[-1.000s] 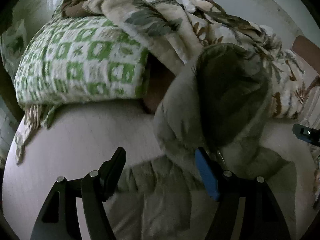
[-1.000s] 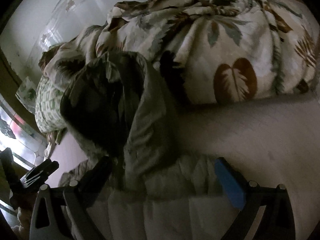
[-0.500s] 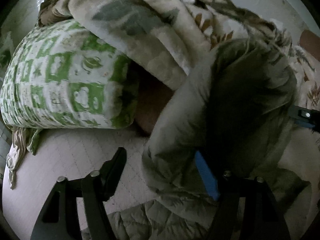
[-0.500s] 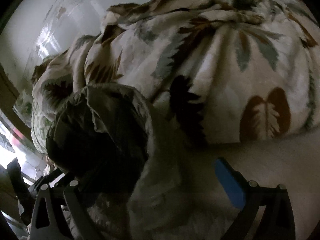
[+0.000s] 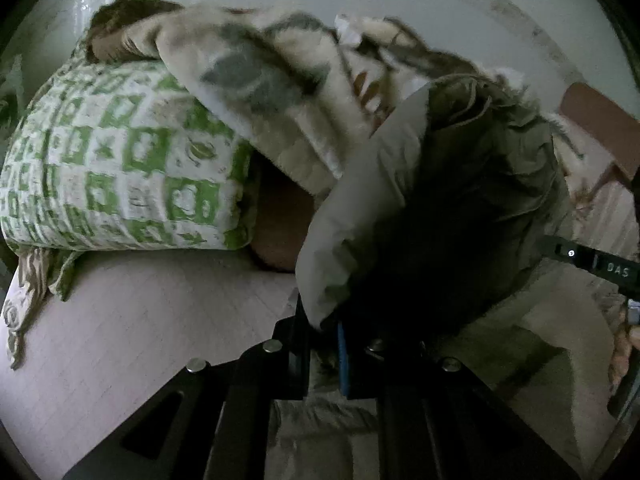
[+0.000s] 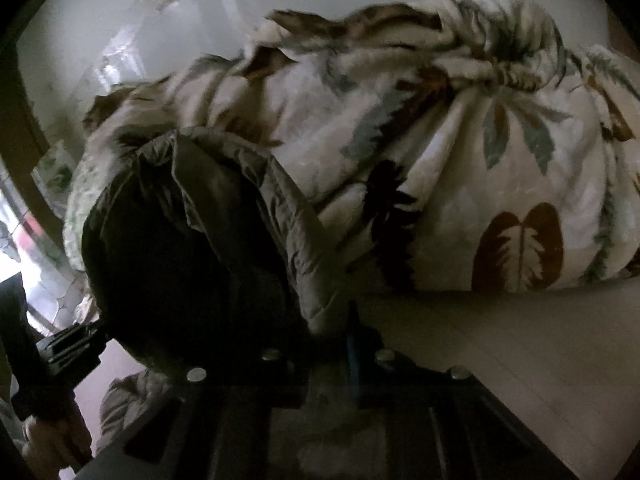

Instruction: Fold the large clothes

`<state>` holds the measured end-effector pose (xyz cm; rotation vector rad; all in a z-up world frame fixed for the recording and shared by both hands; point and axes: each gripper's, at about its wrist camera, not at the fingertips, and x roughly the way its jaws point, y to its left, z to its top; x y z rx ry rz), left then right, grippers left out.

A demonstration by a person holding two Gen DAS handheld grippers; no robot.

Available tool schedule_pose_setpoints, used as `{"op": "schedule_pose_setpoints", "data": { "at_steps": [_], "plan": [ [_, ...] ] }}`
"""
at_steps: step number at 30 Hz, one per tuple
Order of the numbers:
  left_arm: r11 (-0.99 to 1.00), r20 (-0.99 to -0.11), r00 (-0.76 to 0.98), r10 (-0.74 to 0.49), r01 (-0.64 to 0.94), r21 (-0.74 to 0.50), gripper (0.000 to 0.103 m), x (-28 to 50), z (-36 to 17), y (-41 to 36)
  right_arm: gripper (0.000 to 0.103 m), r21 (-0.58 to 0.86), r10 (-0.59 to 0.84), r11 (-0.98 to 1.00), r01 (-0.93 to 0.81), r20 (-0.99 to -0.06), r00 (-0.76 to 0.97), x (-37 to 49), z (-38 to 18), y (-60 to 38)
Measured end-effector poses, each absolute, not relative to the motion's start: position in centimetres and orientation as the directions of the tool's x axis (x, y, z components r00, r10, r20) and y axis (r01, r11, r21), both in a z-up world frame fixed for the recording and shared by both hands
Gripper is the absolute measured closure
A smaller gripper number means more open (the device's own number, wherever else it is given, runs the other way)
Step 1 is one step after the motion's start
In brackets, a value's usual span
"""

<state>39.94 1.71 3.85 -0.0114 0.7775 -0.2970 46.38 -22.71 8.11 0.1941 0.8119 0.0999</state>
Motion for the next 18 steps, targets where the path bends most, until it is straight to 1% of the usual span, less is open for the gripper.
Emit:
{"op": "schedule_pose_setpoints", "data": {
  "at_steps": [6, 8, 10, 14, 18],
  "plan": [
    [0.936, -0.641, 0.688, -0.341, 0.314, -0.161, 0.092, 32.8, 6.8, 4.6, 0.088, 0.193, 0.21, 0.976, -0.105, -0.675, 0.707, 39.6, 12.3, -21.3],
    [0.928, -0.627, 0.689, -0.363, 0.33, -0.175, 0.092, 30.6, 7.1, 5.4, 0.088, 0.189, 0.224, 0.973, -0.129, -0.663, 0.714, 36.9, 13.3, -21.1],
    [0.921, -0.615, 0.693, -0.376, 0.353, -0.164, 0.092, 27.7, 6.9, 5.9, 0.088, 0.193, 0.242, 0.969, -0.151, -0.656, 0.715, 33.9, 13.9, -21.0],
    [0.916, -0.611, 0.697, -0.374, 0.382, -0.124, 0.092, 23.7, 5.7, 6.1, 0.088, 0.186, 0.254, 0.967, -0.173, -0.658, 0.709, 28.9, 13.4, -20.8],
    [0.919, -0.632, 0.686, -0.361, 0.375, -0.119, 0.092, 21.0, 3.3, 6.7, 0.088, 0.177, 0.25, 0.968, -0.177, -0.678, 0.691, 25.0, 10.6, -20.5]
  ]
}}
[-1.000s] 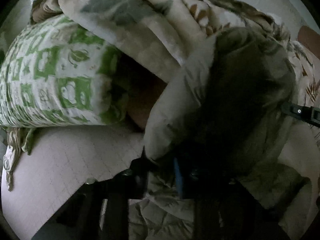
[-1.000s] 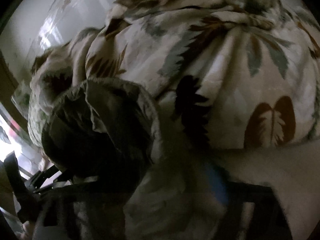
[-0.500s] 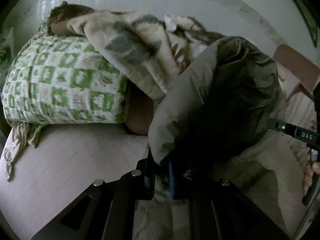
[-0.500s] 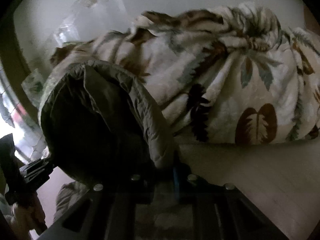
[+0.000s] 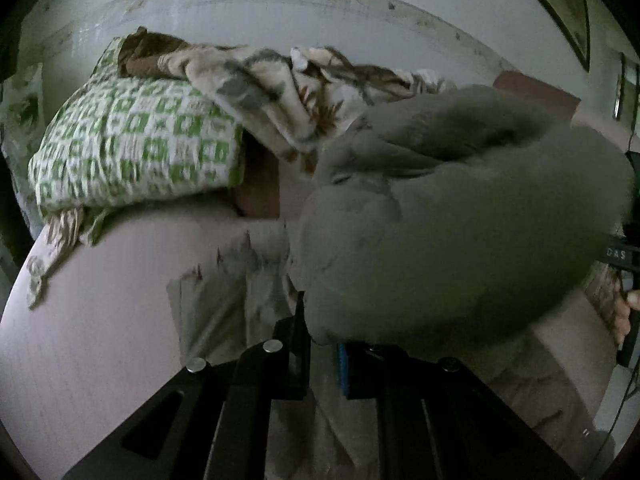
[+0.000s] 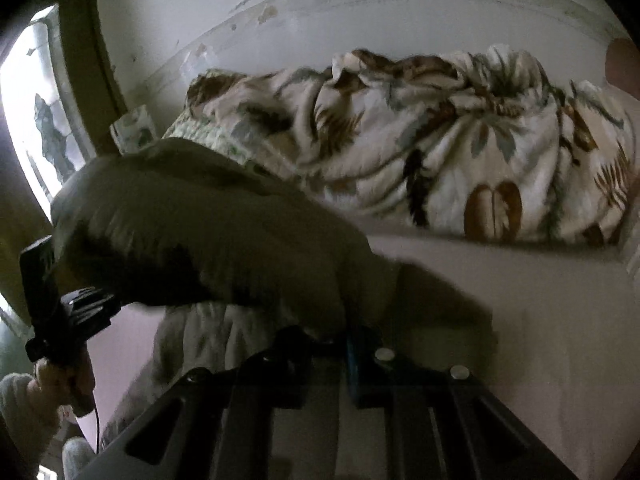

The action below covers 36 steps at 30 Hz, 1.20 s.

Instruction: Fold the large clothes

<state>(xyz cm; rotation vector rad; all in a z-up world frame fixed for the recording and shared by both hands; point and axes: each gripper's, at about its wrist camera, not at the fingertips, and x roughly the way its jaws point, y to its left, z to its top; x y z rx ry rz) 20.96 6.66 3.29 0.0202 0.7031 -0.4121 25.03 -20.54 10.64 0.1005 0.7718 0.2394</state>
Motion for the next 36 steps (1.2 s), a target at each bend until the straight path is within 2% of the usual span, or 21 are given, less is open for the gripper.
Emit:
{"op": "schedule_pose_setpoints", "data": {
  "at_steps": [8, 13, 21, 26, 30, 33, 36],
  "plan": [
    [0.925, -0.701, 0.654, -0.285, 0.378, -0.023, 0.091, 20.0, -1.8, 6.1, 0.088, 0.141, 0.204, 0.979, -0.15, -0.769, 0.606, 23.1, 1.6, -20.3],
    [0.925, -0.73, 0.623, -0.282, 0.377, -0.035, 0.089, 20.4, -4.4, 6.4, 0.088, 0.104, 0.167, 0.984, -0.143, -0.803, 0.571, 24.1, -2.6, -20.0],
    [0.922, -0.73, 0.579, -0.365, 0.332, -0.197, 0.087, 18.5, -3.1, 9.4, 0.088, 0.079, 0.154, 0.986, -0.149, -0.783, 0.603, 23.7, -2.9, -19.9],
    [0.937, -0.677, 0.657, -0.331, 0.313, -0.154, 0.087, 15.8, 0.2, 11.0, 0.088, 0.08, 0.155, 0.986, -0.149, -0.781, 0.605, 23.9, -3.0, -19.6],
    [0.934, -0.665, 0.663, -0.343, 0.315, -0.168, 0.087, 16.8, 1.9, 10.2, 0.088, 0.078, 0.153, 0.986, -0.148, -0.778, 0.609, 23.8, -3.1, -19.6],
    [0.931, -0.695, 0.633, -0.341, 0.332, -0.154, 0.086, 17.9, 0.9, 8.3, 0.088, 0.076, 0.152, 0.986, -0.149, -0.777, 0.611, 23.7, -3.1, -19.5],
    [0.924, -0.764, 0.552, -0.335, 0.351, -0.151, 0.086, 19.4, -1.6, 6.1, 0.087, 0.06, 0.142, 0.987, -0.151, -0.773, 0.619, 23.5, -2.9, -19.4]
  ]
}}
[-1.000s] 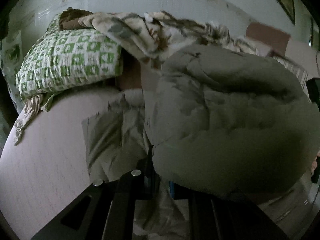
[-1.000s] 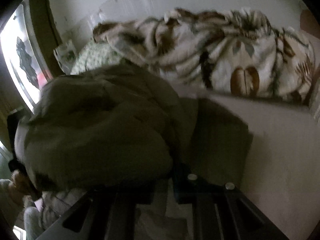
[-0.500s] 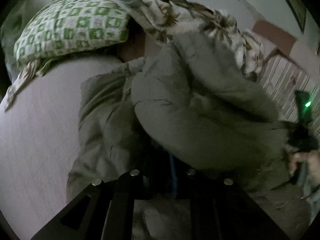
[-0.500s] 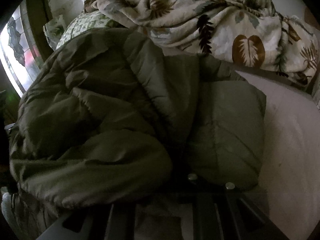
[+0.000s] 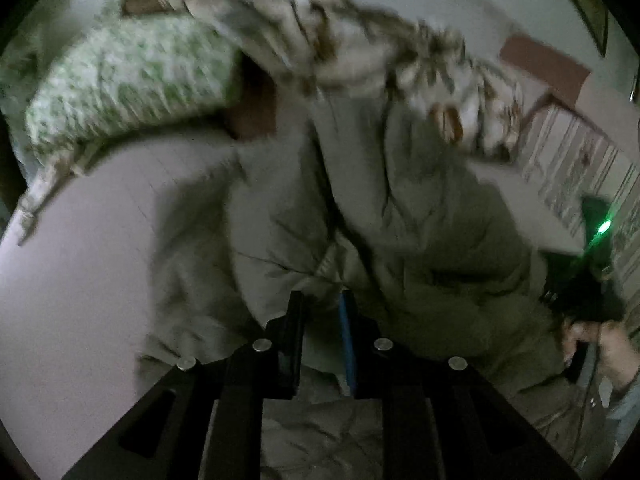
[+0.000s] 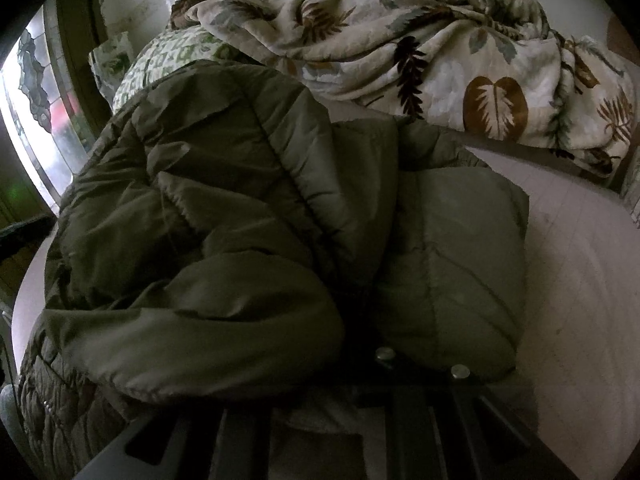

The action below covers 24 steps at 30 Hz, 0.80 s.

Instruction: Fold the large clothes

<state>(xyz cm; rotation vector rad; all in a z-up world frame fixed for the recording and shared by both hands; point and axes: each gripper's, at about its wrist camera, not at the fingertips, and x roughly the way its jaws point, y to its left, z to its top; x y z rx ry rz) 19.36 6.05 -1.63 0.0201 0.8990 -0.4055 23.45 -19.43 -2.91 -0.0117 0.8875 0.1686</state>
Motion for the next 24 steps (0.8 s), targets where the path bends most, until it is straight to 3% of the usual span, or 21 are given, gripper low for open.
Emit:
{"op": "schedule_pose_setpoints", "data": {
  "at_steps": [3, 4, 6, 7, 8, 11, 24],
  "plan": [
    [0.925, -0.793, 0.516, -0.324, 0.349, -0.151, 0.086, 19.7, -3.6, 5.3, 0.085, 0.031, 0.125, 0.987, -0.157, -0.767, 0.629, 23.0, -2.3, -19.4],
    [0.926, -0.794, 0.515, -0.322, 0.344, -0.153, 0.086, 19.6, -4.0, 5.3, 0.079, 0.018, 0.118, 0.987, -0.162, -0.767, 0.631, 22.7, -2.0, -19.5],
    [0.927, -0.795, 0.512, -0.326, 0.338, -0.162, 0.086, 19.6, -4.3, 5.4, 0.056, -0.007, 0.099, 0.986, -0.166, -0.775, 0.624, 22.3, -1.7, -19.6],
    [0.927, -0.795, 0.511, -0.327, 0.335, -0.166, 0.086, 19.5, -4.3, 5.5, 0.027, -0.018, 0.093, 0.985, -0.169, -0.777, 0.622, 22.0, -1.6, -19.7],
    [0.928, -0.796, 0.51, -0.325, 0.334, -0.165, 0.086, 19.5, -4.4, 5.4, 0.021, -0.036, 0.086, 0.984, -0.177, -0.768, 0.634, 21.3, -1.2, -19.8],
    [0.929, -0.802, 0.508, -0.315, 0.339, -0.15, 0.086, 19.2, -4.3, 5.3, 0.021, -0.037, 0.086, 0.983, -0.181, -0.773, 0.628, 20.1, -0.5, -20.4],
    [0.932, -0.809, 0.51, -0.292, 0.34, -0.123, 0.086, 18.8, -4.7, 4.8, 0.021, 0.201, 0.243, 0.969, -0.142, -0.699, 0.672, 19.6, 5.4, -19.2]
  ]
}}
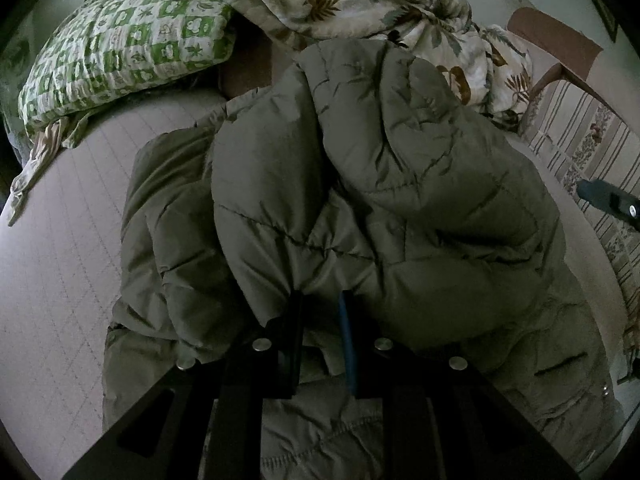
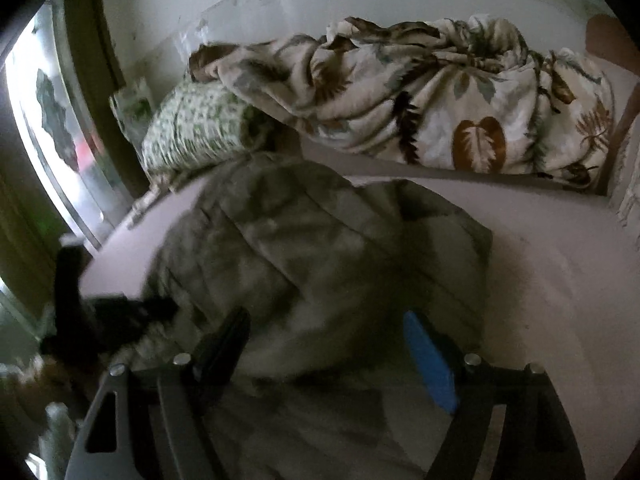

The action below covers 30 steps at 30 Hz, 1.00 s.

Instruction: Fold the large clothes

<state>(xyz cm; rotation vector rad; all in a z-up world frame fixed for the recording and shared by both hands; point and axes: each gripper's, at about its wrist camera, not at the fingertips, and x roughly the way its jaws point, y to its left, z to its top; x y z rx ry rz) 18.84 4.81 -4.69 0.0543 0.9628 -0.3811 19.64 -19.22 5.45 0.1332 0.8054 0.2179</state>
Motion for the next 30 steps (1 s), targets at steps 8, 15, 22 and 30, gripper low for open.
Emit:
{"op": "schedule_pose_setpoints", "data": {
  "at_steps": [8, 15, 22, 30],
  "plan": [
    [0.932, -0.807, 0.526, -0.268, 0.354, -0.079, 0.086, 18.8, -5.8, 4.1, 0.021, 0.155, 0.178, 0.984, -0.088, -0.814, 0.553, 23.1, -0.8, -16.0],
    [0.933, -0.799, 0.546, -0.251, 0.356, -0.05, 0.086, 18.6, -6.4, 3.6, 0.021, 0.129, 0.142, 0.99, -0.061, -0.828, 0.542, 23.4, -2.6, -15.7],
    [0.935, -0.794, 0.558, -0.242, 0.354, -0.036, 0.086, 17.8, -6.5, 3.2, 0.021, 0.214, 0.212, 0.974, -0.072, -0.76, 0.615, 19.9, 0.8, -15.9],
    [0.933, -0.793, 0.558, -0.246, 0.358, -0.038, 0.086, 17.7, -6.6, 3.2, 0.021, 0.18, 0.208, 0.978, -0.105, -0.801, 0.562, 20.6, -1.1, -14.2]
  ]
}}
